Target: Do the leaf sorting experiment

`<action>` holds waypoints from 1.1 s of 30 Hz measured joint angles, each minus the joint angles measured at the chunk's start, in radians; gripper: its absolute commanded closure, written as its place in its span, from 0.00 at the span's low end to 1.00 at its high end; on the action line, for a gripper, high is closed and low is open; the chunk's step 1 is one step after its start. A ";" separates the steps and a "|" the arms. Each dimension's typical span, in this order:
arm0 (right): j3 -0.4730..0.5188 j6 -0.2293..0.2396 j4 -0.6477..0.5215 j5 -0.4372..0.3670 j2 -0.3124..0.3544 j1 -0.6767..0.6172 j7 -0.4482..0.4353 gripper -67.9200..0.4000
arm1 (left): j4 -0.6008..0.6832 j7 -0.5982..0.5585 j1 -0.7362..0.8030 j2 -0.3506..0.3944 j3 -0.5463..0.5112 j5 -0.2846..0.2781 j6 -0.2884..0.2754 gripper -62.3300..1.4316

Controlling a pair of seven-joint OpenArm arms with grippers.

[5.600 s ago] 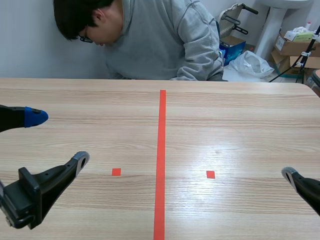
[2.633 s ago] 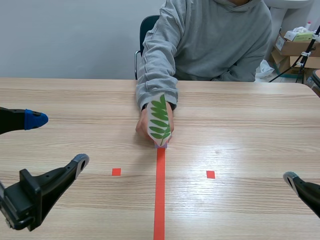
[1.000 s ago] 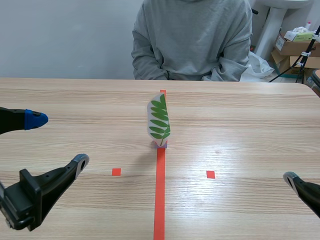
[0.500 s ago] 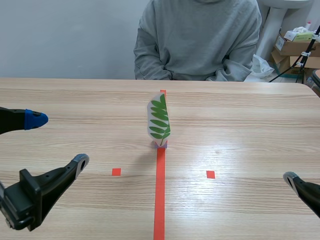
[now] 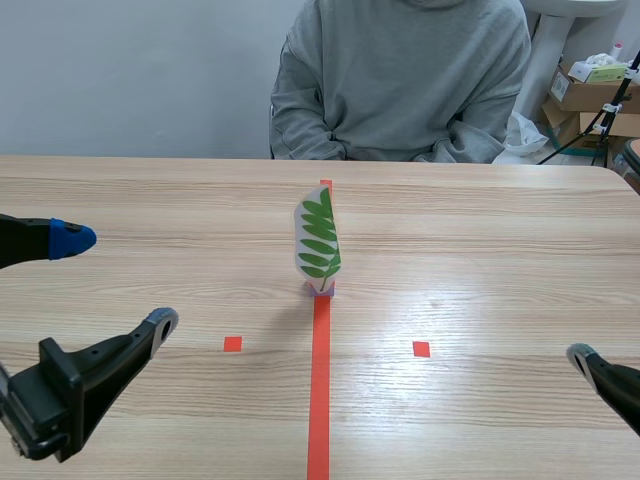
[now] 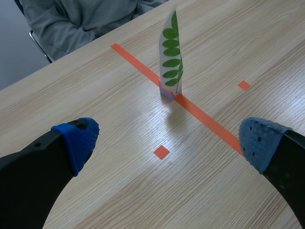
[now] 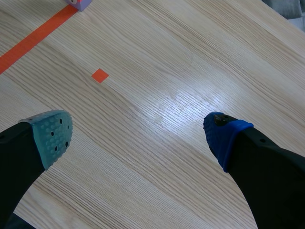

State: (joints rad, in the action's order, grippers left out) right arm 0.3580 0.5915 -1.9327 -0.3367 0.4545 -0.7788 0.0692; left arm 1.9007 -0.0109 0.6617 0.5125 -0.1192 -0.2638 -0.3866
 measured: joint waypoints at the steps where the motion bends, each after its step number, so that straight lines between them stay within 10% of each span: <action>1: 0.000 0.000 0.000 0.000 0.000 0.000 0.000 0.17 | 0.000 0.000 0.000 0.000 0.000 0.000 0.000 0.00; 19: 0.000 0.000 0.000 0.000 0.000 0.000 0.000 0.17 | -0.049 -0.001 -0.102 0.011 0.044 -0.001 -0.063 0.00; 33: 0.000 0.000 0.000 0.000 0.000 0.000 0.000 0.17 | -0.539 0.044 -0.734 0.053 0.495 0.002 -0.125 0.00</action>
State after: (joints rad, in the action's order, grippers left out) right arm 0.3580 0.5915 -1.9327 -0.3367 0.4541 -0.7788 0.0692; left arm 1.3621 0.0334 -0.0719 0.5659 0.3759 -0.2615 -0.5117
